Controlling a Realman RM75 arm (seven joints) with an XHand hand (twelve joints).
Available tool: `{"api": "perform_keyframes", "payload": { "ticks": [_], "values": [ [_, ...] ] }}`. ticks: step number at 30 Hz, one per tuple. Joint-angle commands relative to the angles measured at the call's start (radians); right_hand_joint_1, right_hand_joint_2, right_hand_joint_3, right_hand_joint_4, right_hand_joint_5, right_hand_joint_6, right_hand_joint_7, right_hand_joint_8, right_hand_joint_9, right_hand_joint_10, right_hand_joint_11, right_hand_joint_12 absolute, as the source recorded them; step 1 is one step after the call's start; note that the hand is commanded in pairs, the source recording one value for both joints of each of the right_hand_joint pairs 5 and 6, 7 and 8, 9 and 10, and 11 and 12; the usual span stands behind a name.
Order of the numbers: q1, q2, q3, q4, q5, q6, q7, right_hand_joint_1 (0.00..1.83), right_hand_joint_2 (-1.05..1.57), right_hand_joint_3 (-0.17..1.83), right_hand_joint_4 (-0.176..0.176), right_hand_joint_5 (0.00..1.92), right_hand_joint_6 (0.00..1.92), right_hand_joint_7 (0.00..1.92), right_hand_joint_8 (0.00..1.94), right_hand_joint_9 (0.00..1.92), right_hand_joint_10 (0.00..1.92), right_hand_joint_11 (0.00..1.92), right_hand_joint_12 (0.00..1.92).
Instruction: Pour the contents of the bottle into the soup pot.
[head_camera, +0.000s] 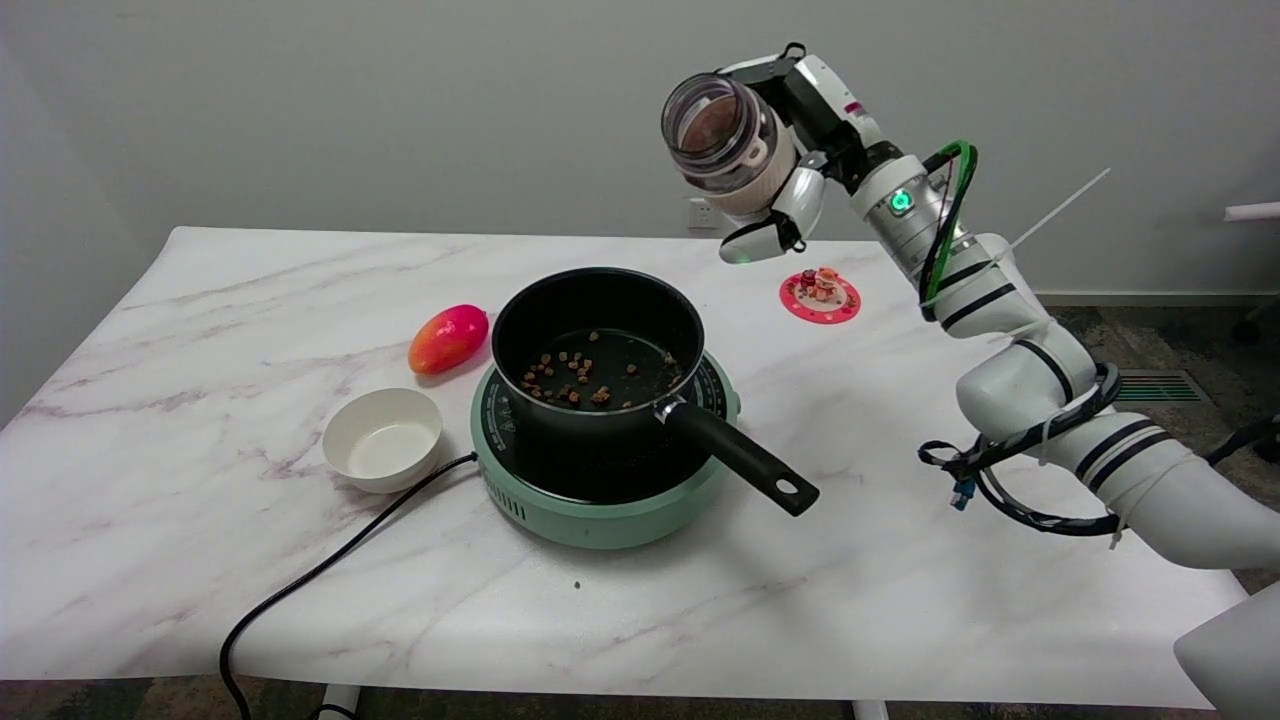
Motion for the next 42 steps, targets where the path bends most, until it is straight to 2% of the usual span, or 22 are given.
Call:
{"api": "perform_keyframes", "payload": {
  "ticks": [1, 12, 29, 42],
  "values": [
    [-0.001, -0.002, -0.032, 0.136, -0.219, -0.036, -0.125, 1.69, 0.85, 0.89, 0.0, 1.92, 1.92, 1.92, 1.92, 1.63, 1.63, 1.23, 1.23],
    [-0.014, -0.006, -0.098, 0.248, -0.437, -0.172, -0.134, 1.69, 0.83, 0.88, 0.0, 1.92, 1.92, 1.92, 1.92, 1.61, 1.61, 1.23, 1.23],
    [-0.02, -0.013, -0.103, 0.308, -0.632, -0.216, -0.136, 1.68, 0.78, 0.92, 0.0, 1.92, 1.92, 1.92, 1.92, 1.59, 1.59, 1.21, 1.21],
    [0.006, -0.013, -0.091, 0.237, -0.635, -0.232, -0.124, 1.67, 0.74, 0.95, 0.0, 1.92, 1.92, 1.92, 1.92, 1.55, 1.55, 1.19, 1.19]
  ]
}}
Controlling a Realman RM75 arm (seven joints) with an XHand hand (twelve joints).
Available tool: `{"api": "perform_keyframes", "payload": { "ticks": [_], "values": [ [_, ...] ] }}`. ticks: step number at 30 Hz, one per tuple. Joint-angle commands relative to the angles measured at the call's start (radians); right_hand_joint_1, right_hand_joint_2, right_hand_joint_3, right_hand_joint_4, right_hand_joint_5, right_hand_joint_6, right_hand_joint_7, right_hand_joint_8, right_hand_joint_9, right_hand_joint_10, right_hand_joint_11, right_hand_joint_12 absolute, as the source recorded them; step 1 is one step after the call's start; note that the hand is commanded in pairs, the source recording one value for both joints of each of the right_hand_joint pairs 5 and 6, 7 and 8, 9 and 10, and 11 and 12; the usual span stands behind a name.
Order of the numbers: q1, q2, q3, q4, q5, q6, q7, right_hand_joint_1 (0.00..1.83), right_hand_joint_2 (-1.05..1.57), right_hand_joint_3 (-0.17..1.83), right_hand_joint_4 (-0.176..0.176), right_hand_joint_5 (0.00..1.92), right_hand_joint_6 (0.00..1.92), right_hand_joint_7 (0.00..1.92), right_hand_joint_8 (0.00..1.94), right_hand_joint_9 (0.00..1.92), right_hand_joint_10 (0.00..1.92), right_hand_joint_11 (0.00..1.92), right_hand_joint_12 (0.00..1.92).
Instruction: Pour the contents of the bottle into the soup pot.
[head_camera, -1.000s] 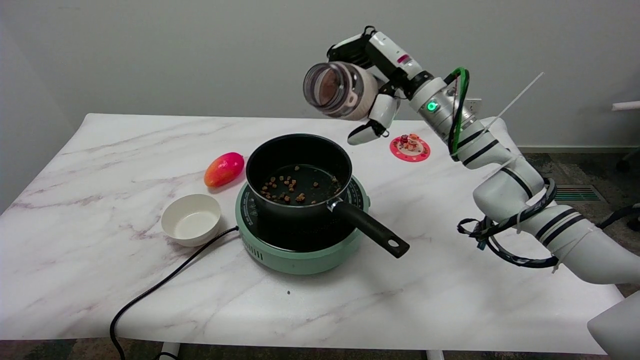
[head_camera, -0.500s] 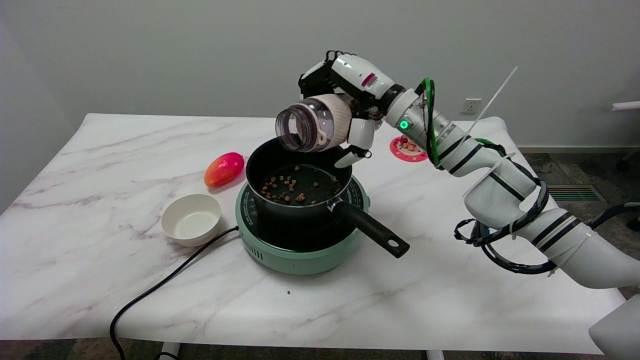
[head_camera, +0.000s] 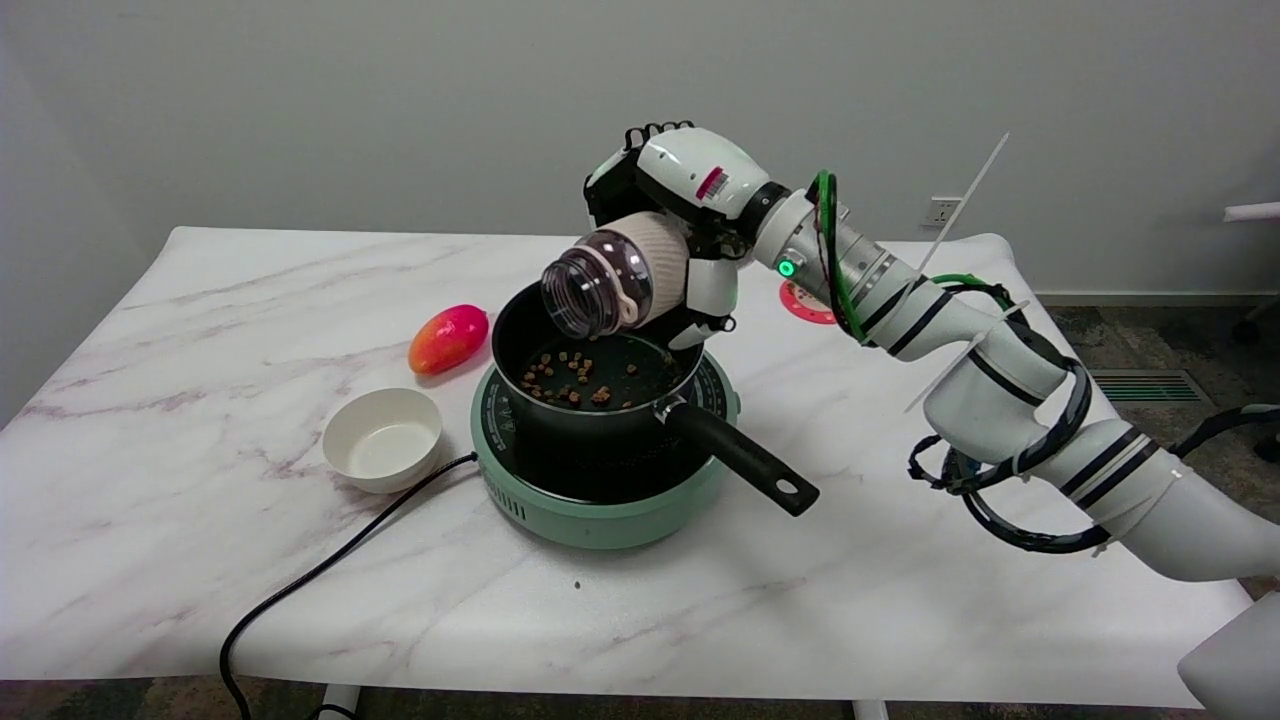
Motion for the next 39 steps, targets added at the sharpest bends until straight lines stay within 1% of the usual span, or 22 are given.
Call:
{"api": "perform_keyframes", "payload": {
  "ticks": [1, 15, 21, 23, 27, 29, 39],
  "values": [
    [0.024, -0.002, 0.008, -0.037, -0.081, -0.034, 0.004, 1.67, 0.73, 0.96, 0.0, 1.92, 1.92, 1.92, 1.92, 1.55, 1.55, 1.19, 1.19],
    [0.04, 0.01, 0.047, -0.058, -0.093, -0.048, -0.003, 1.68, 0.71, 0.98, 0.0, 1.92, 1.92, 1.92, 1.92, 1.54, 1.54, 1.19, 1.19],
    [0.077, 0.013, 0.035, -0.047, -0.184, -0.064, 0.006, 1.68, 0.69, 0.98, 0.0, 1.92, 1.92, 1.92, 1.92, 1.52, 1.52, 1.18, 1.18],
    [0.094, 0.015, 0.023, -0.049, -0.199, -0.075, 0.021, 1.68, 0.64, 1.02, 0.0, 1.92, 1.92, 1.92, 1.92, 1.51, 1.51, 1.17, 1.17],
    [0.131, 0.016, -0.002, -0.049, -0.303, -0.079, 0.062, 1.69, 0.55, 1.11, 0.0, 1.92, 1.92, 1.92, 1.92, 1.48, 1.48, 1.16, 1.16],
    [0.143, 0.025, -0.01, -0.04, -0.344, -0.077, 0.076, 1.69, 0.54, 1.12, 0.0, 1.92, 1.92, 1.92, 1.92, 1.48, 1.48, 1.16, 1.16],
    [0.161, 0.083, -0.036, 0.038, -0.454, -0.103, 0.091, 1.7, 0.53, 1.14, 0.0, 1.92, 1.92, 1.92, 1.92, 1.48, 1.48, 1.16, 1.16]
  ]
}}
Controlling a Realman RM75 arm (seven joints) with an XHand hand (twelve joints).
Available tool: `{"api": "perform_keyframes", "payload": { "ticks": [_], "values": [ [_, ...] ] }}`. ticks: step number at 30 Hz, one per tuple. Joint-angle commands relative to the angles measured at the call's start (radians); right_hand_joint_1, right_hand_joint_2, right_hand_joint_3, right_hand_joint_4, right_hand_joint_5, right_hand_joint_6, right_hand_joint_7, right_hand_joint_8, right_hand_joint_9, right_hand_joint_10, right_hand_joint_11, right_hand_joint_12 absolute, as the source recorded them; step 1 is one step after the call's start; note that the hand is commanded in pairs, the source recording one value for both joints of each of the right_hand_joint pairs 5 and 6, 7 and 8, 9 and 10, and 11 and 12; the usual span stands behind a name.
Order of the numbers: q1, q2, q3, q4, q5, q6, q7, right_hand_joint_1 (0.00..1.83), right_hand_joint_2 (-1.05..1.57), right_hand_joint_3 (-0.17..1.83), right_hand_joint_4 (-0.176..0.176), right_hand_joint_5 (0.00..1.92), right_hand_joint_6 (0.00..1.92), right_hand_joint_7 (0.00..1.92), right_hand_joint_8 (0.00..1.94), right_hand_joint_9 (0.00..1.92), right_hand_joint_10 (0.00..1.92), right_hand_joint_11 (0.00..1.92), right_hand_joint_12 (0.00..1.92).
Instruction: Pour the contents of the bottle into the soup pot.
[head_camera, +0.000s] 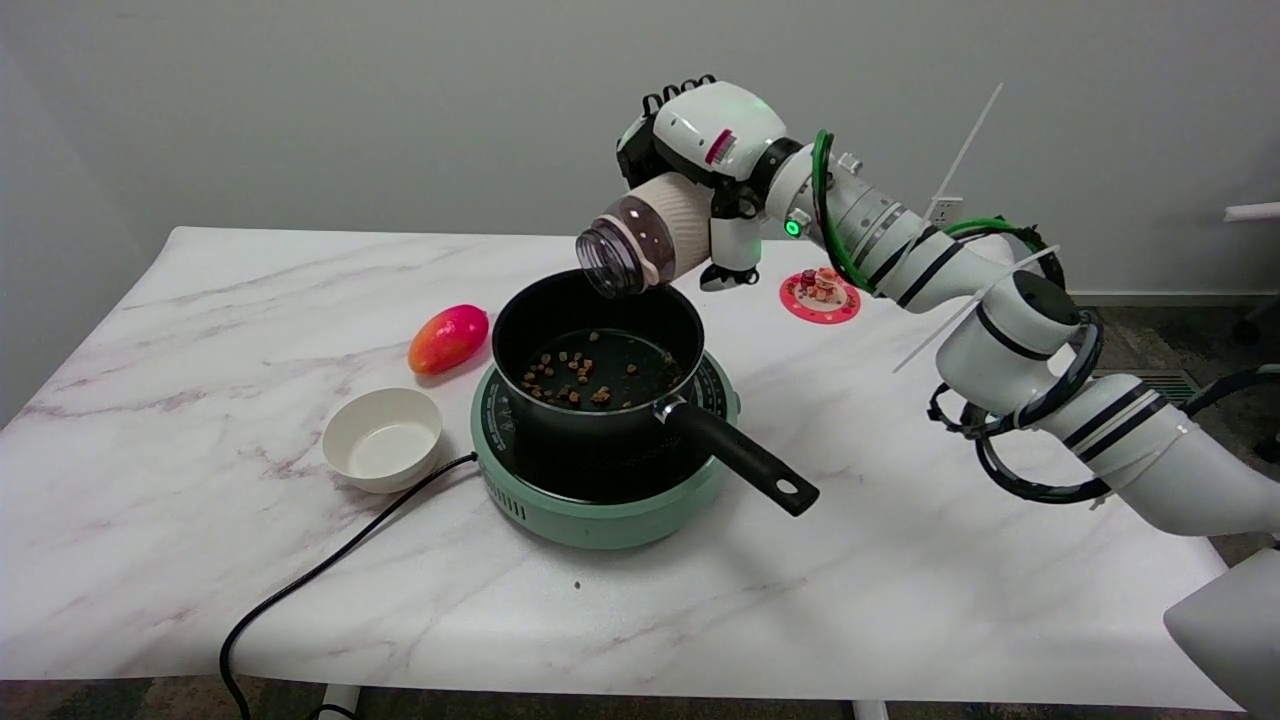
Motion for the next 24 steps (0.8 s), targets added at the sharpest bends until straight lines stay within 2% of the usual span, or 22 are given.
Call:
{"api": "perform_keyframes", "payload": {
  "ticks": [1, 11, 24],
  "values": [
    [0.06, 0.064, -0.045, 0.081, -0.214, -0.038, 0.052, 1.69, 0.53, 1.14, 0.0, 1.92, 1.92, 1.92, 1.92, 1.47, 1.47, 1.16, 1.16],
    [0.057, 0.103, -0.042, 0.134, -0.295, -0.04, 0.054, 1.69, 0.5, 1.18, 0.0, 1.92, 1.92, 1.92, 1.92, 1.47, 1.47, 1.16, 1.16],
    [0.06, 0.126, -0.052, 0.159, -0.325, -0.041, 0.059, 1.68, 0.5, 1.2, 0.0, 1.92, 1.92, 1.92, 1.92, 1.47, 1.47, 1.16, 1.16]
  ]
}}
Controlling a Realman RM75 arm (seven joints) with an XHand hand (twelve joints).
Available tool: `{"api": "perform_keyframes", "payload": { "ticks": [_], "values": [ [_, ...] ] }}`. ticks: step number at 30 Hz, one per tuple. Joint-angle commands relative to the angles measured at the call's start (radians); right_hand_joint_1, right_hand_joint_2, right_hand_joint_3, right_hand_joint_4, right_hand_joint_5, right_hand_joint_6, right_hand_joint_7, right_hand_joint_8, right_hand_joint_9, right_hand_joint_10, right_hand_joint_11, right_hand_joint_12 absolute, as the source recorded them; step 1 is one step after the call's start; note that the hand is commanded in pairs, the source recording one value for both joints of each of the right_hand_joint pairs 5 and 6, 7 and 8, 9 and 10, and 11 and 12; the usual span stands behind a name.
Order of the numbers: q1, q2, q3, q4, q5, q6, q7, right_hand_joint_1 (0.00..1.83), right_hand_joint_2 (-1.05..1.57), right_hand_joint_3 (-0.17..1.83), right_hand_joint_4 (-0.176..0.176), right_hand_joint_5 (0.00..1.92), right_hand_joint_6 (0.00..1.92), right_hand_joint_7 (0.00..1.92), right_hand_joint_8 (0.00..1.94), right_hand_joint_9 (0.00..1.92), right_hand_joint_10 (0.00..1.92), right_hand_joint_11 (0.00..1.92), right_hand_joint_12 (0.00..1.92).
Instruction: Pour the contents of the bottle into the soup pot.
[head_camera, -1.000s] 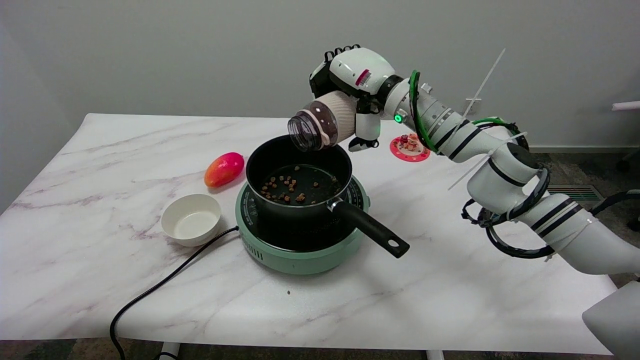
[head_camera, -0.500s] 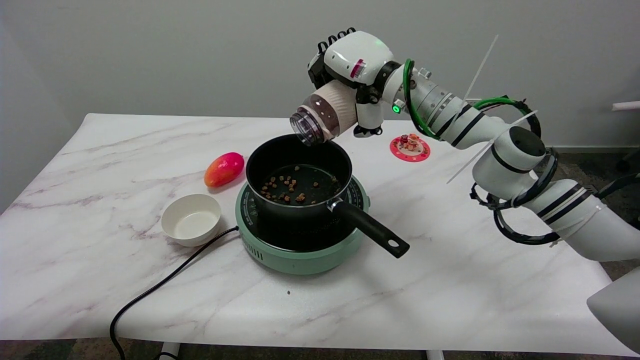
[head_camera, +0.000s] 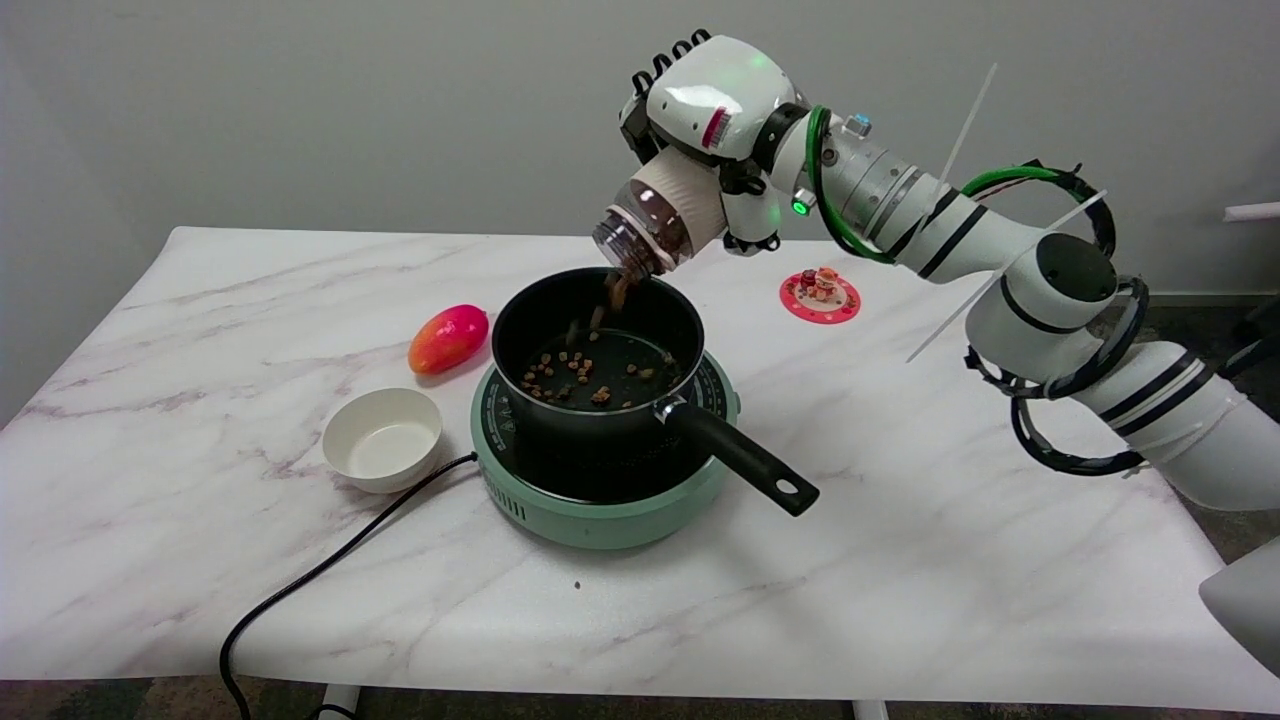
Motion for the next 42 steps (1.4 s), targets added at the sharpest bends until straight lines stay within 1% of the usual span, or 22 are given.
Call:
{"api": "perform_keyframes", "payload": {
  "ticks": [1, 17, 38, 42],
  "values": [
    [0.009, 0.04, -0.017, 0.049, -0.084, -0.011, 0.012, 1.68, 0.5, 1.2, 0.0, 1.92, 1.92, 1.92, 1.92, 1.47, 1.47, 1.16, 1.16],
    [0.032, 0.047, -0.025, 0.068, -0.198, 0.011, 0.012, 1.68, 0.48, 1.22, 0.0, 1.92, 1.92, 1.92, 1.92, 1.47, 1.47, 1.16, 1.16],
    [0.061, 0.043, -0.067, 0.14, -0.237, 0.016, 0.007, 1.68, 0.48, 1.24, 0.0, 1.92, 1.92, 1.92, 1.92, 1.47, 1.47, 1.16, 1.16],
    [0.062, 0.043, -0.074, 0.167, -0.276, 0.017, 0.012, 1.68, 0.48, 1.23, 0.0, 1.92, 1.92, 1.92, 1.92, 1.47, 1.47, 1.16, 1.16]
  ]
}}
